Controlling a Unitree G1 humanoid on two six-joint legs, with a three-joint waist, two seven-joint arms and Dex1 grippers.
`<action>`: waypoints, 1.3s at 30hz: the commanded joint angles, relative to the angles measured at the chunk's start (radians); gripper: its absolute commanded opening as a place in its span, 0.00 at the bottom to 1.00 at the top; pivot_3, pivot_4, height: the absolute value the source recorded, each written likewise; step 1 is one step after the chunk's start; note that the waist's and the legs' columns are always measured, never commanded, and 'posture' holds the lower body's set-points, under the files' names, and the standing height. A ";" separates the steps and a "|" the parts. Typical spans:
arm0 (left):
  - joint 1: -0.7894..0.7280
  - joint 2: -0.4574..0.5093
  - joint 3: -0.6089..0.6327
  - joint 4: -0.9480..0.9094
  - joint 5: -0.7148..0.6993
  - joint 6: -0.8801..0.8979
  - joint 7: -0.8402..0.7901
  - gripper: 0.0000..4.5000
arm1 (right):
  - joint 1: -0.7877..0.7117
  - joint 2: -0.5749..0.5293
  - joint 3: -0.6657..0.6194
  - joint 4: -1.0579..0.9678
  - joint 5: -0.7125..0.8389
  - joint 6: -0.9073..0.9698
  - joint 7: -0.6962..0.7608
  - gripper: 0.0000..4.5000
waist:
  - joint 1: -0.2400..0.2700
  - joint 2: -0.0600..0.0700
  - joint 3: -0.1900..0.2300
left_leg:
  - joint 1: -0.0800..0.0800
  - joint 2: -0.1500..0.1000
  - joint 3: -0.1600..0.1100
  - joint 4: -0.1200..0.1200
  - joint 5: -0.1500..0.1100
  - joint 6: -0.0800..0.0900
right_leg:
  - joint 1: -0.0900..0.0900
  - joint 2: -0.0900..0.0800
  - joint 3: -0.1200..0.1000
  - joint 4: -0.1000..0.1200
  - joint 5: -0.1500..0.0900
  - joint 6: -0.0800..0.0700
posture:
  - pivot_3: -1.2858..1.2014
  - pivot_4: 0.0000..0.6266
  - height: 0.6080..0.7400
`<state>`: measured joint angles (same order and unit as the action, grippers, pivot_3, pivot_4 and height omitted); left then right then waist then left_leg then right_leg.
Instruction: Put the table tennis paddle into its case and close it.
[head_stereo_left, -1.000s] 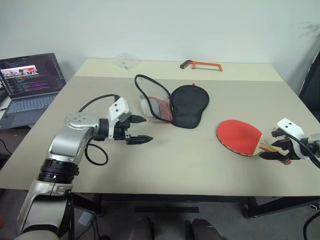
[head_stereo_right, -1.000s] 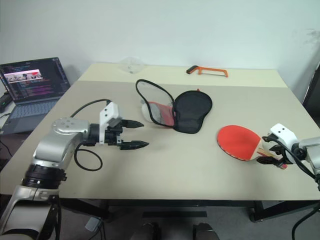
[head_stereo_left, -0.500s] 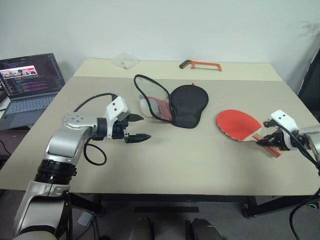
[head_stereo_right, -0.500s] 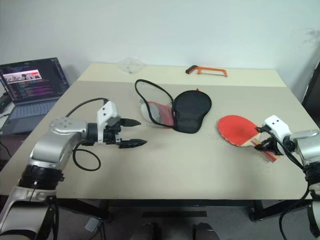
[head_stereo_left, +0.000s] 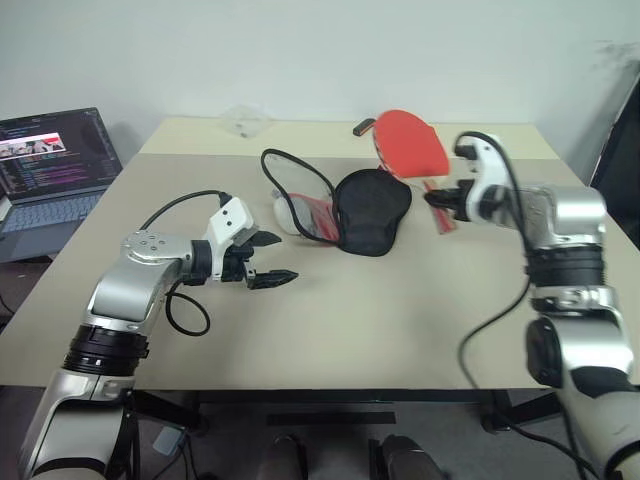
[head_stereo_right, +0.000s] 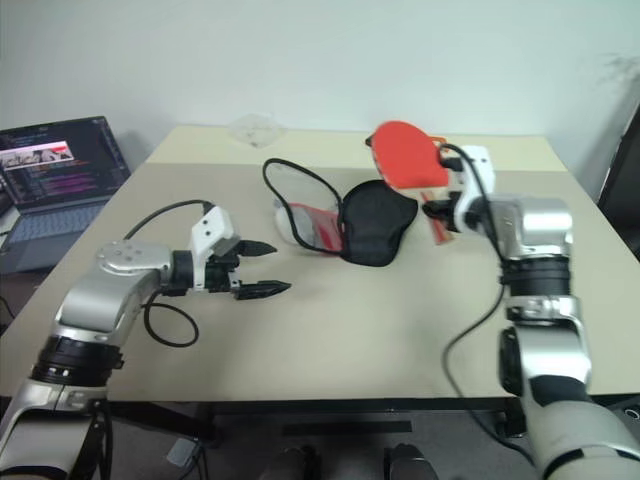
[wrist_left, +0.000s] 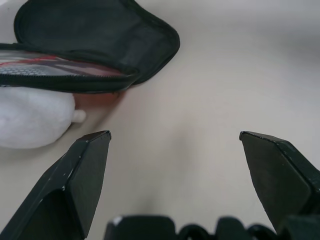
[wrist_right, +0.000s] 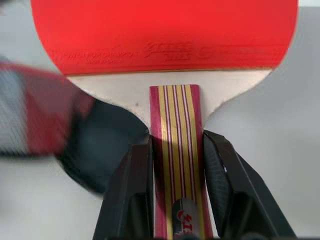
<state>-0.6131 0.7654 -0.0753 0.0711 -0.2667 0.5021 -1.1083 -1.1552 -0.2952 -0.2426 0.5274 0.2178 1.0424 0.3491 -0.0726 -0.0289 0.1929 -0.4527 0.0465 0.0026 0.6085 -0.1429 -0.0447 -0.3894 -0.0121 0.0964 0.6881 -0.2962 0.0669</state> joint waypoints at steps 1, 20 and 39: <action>0.016 0.002 0.020 -0.070 -0.012 0.020 0.023 1.00 | -0.084 0.054 -0.105 0.117 0.029 -0.119 -0.162 0.23 | 0.010 0.000 0.000 | 0.000 0.000 0.000 0.000 0.000 0.000 | 0.000 0.000 0.000 0.000 0.000 0.000 | 0.52 0.24 1.00; 0.103 0.014 0.036 -0.208 -0.027 0.101 0.088 1.00 | -0.174 0.262 -0.265 0.447 0.179 -0.319 -0.494 0.23 | 0.004 0.000 0.000 | -0.001 0.000 0.000 -0.001 0.000 0.000 | -0.001 0.000 -0.001 -0.001 0.000 -0.001 | 0.52 0.24 1.00; 0.115 0.013 0.023 -0.230 -0.019 0.113 0.112 1.00 | -0.239 0.248 -0.271 0.662 0.176 -0.527 -0.512 0.23 | -0.011 0.000 0.000 | -0.001 0.000 0.000 -0.005 0.000 0.000 | 0.000 0.000 -0.001 -0.005 0.000 -0.001 | 0.52 0.24 1.00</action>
<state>-0.4946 0.7639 -0.0721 -0.1166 -0.2778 0.6151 -0.9981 -1.3612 -0.0416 -0.5247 1.2082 0.3842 0.5335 -0.1836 -0.0838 -0.0286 0.1932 -0.4539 0.0464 0.0023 0.6032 -0.1431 -0.0447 -0.3900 -0.0123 0.0958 0.6825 -0.2963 0.0662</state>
